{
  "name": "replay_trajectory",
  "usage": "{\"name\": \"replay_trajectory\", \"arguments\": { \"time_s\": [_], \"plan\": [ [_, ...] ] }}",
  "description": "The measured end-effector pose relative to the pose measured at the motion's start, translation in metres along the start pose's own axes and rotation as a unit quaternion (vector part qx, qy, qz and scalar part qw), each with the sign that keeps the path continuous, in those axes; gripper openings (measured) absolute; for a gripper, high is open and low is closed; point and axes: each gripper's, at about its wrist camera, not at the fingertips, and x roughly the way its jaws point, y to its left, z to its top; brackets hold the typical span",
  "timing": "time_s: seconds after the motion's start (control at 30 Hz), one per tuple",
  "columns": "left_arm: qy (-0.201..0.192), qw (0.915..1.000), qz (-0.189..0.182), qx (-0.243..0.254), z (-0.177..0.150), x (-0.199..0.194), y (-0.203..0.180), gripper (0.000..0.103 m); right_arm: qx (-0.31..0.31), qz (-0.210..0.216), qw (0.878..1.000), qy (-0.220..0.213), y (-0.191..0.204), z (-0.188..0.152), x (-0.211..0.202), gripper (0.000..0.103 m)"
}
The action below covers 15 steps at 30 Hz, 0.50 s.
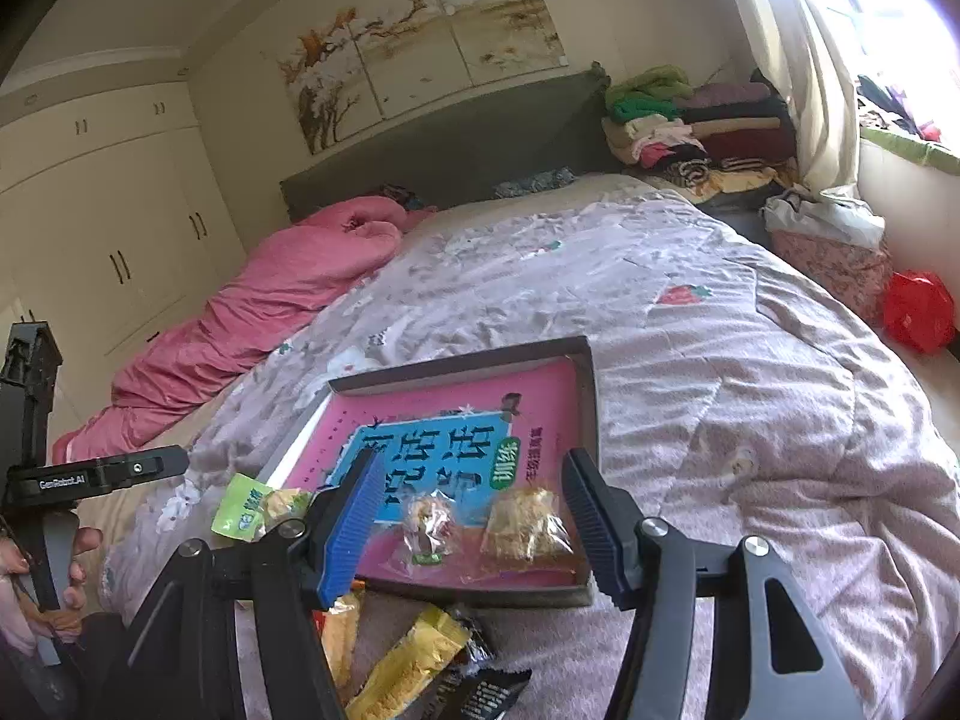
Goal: Organize snacks
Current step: 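Move both tools back from the tray toward the remaining snacks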
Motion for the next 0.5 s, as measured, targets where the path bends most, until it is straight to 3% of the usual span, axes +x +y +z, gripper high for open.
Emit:
{"name": "replay_trajectory", "arguments": {
  "time_s": [0.5],
  "plan": [
    [0.019, 0.9998, 0.002, 0.003, -0.016, 0.004, 0.007, 0.079, 0.000, 0.005, 0.999, 0.035, 0.012, -0.021, -0.003, 0.061]
  ]
}}
